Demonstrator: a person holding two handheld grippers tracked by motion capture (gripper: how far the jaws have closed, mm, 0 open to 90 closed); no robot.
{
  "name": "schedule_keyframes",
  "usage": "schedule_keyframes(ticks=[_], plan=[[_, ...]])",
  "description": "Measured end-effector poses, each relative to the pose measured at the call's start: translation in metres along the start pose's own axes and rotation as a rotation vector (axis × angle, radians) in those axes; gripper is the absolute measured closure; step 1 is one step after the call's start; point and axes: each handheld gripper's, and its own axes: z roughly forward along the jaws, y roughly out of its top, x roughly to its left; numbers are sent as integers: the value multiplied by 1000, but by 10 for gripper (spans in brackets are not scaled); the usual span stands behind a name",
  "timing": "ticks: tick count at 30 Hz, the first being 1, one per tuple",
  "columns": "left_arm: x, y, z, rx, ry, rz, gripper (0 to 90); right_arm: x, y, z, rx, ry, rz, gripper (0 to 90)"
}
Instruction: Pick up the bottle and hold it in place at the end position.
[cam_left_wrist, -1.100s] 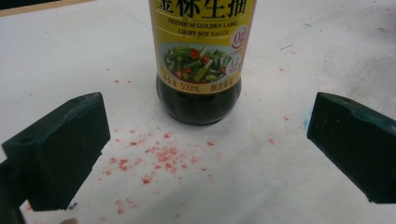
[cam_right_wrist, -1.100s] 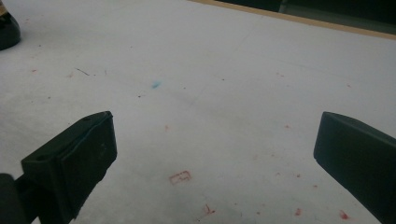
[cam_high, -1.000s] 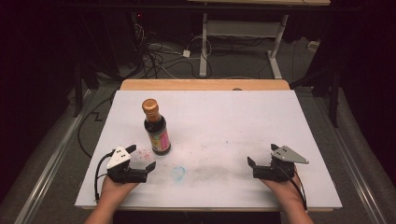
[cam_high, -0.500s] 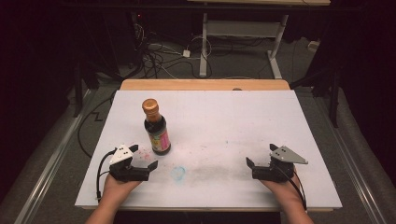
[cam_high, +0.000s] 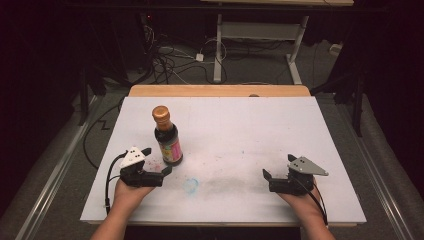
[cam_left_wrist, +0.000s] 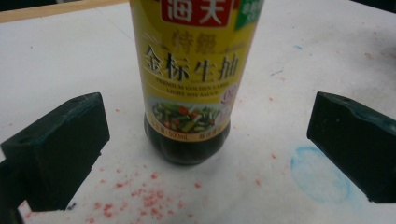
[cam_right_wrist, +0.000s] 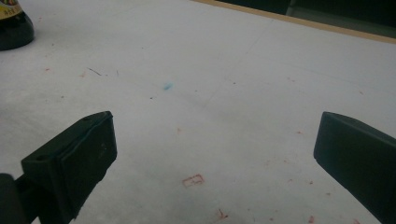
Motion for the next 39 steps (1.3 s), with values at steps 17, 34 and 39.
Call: schedule_keyframes(ticks=[17, 34, 39], plan=[[-7, 23, 27, -33, -6, 13, 16, -2, 0, -2, -8, 1, 1, 1], [-14, 35, 36, -54, -41, 32, 246, -4, -1, -1, -4, 4, 17, 1], [-15, 34, 37, -54, -34, 42, 275, -4, -2, -1, -3, 3, 20, 1]])
